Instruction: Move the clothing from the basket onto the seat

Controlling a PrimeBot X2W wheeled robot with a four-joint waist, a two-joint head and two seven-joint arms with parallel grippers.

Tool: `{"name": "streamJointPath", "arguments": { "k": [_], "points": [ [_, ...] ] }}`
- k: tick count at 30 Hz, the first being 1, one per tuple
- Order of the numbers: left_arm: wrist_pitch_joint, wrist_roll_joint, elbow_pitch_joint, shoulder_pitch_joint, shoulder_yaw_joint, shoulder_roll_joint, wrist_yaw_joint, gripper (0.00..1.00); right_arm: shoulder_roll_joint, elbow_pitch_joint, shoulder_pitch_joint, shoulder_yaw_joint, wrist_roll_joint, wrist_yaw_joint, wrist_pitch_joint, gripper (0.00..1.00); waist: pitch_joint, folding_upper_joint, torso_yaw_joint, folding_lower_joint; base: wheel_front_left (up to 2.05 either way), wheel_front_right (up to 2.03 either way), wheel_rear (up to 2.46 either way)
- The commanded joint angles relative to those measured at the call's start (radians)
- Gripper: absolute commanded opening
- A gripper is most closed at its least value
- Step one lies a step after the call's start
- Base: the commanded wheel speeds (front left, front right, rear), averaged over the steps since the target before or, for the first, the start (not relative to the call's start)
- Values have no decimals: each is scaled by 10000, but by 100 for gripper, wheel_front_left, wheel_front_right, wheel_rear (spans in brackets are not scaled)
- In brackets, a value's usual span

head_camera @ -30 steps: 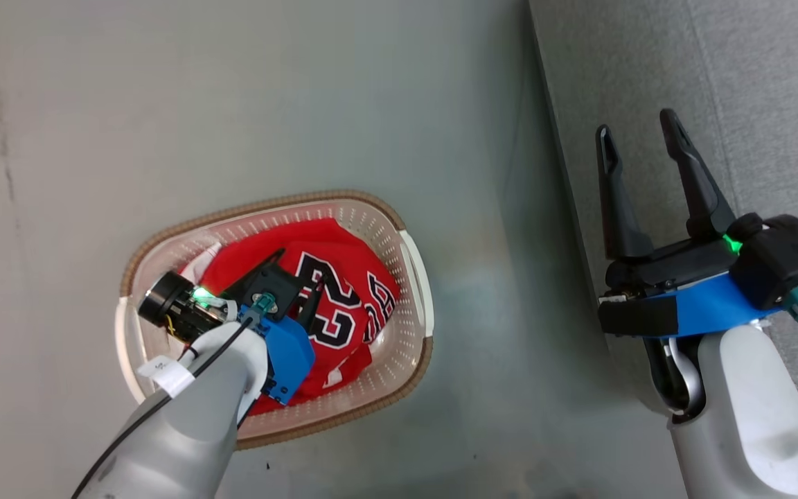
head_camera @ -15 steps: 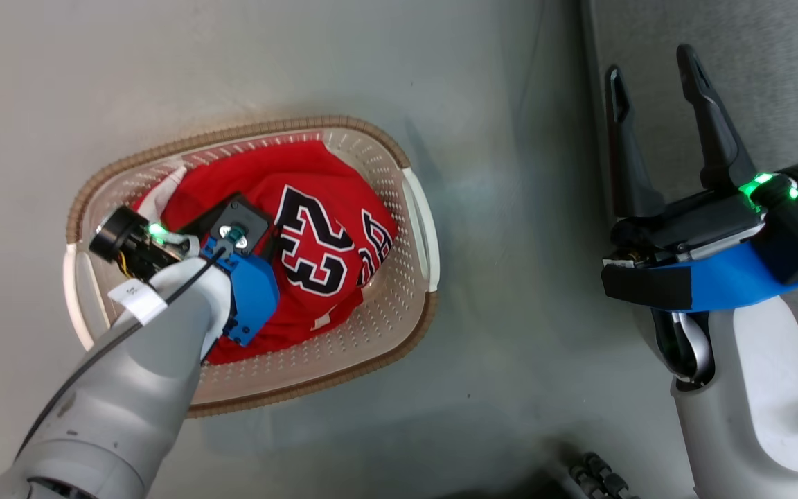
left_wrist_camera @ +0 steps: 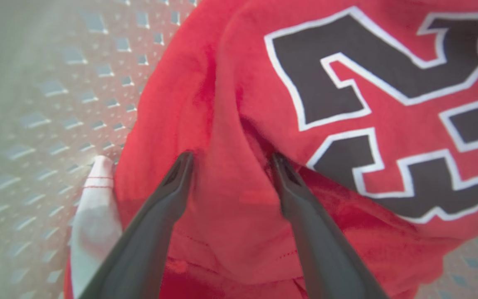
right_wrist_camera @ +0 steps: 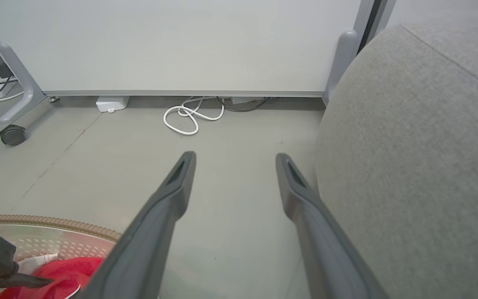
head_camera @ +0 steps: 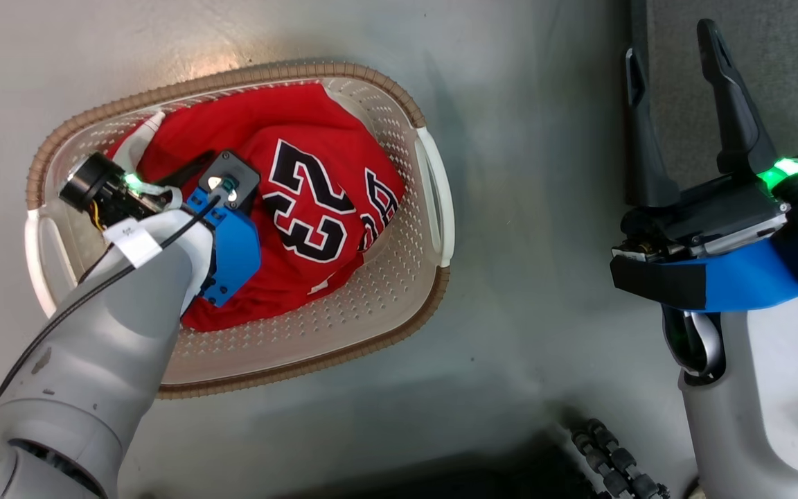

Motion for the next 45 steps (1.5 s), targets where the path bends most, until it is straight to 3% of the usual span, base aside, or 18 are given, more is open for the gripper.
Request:
{"name": "streamJointPath", "arguments": {
  "k": [1,13,14,15,29,45],
  "points": [
    [87,-101,12,-212,-70,15,-12,100,-27,-70,-90,-17,-59,5,-7,100,121,1,3,-1,0,0,0],
    [543,-441,82,-651,-1052,8,-12,100,-28,-338,132,-41,-128,5,-7,100,588,1,-49,-1,0,0,0],
    [565,-490,87,-686,-1107,12,-12,32,-28,-348,149,-45,-118,5,-7,100,599,1,-44,-1,0,0,0],
    [598,-514,90,-693,-1177,2,-12,0,-28,-342,159,-47,-122,5,-7,100,604,1,-41,-1,0,0,0],
    [-452,-1110,-17,-529,-1935,-254,-12,0,-28,21,-78,45,-115,5,-7,100,-189,1,183,-1,0,0,0],
    [-1481,-2152,-447,762,-2182,-896,-13,0,-30,974,572,-109,-242,5,-7,100,-2960,1,714,-1,0,0,0]
  ]
}}
